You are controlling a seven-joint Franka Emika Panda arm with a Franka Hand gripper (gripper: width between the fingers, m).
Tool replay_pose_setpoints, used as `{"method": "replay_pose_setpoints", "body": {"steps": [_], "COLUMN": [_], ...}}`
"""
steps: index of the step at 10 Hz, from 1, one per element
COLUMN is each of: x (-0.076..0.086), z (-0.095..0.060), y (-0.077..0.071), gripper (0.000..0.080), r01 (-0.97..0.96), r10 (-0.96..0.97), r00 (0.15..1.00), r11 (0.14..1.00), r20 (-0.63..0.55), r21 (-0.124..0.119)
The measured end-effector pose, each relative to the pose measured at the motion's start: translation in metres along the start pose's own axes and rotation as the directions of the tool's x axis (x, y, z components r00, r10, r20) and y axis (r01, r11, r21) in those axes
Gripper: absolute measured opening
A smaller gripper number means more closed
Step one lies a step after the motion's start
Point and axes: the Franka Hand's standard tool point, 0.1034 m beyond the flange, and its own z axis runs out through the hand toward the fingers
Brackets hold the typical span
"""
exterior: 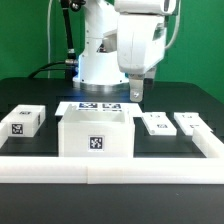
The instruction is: Assemble cabinet
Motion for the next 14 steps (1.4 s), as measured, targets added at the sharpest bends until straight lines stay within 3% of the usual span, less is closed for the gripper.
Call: {"method": "replay_pose_setpoints", "body": {"steps": [3, 5, 10, 13, 14], "x": [0.000, -0.011, -0.022, -0.027, -0.033], "z": [0.000, 0.004, 0.007, 0.011, 0.014], "y": [0.000, 0.004, 0.004, -0.011, -0.021], "gripper": [0.0798, 0.0798, 0.0798, 0.0798, 0.0798], "r01": [-0.010, 0.181, 0.255, 0.256, 0.255], "r10": [0.010, -0.181, -0.255, -0.256, -0.255], "r00": [1.000, 0.984, 0.967, 0.967, 0.967], "r11": [1.000, 0.983, 0.967, 0.967, 0.967], "r20": [0.000, -0.003, 0.010, 0.012, 0.008], "r21": [0.001, -0.024, -0.022, -0.004, -0.015]}}
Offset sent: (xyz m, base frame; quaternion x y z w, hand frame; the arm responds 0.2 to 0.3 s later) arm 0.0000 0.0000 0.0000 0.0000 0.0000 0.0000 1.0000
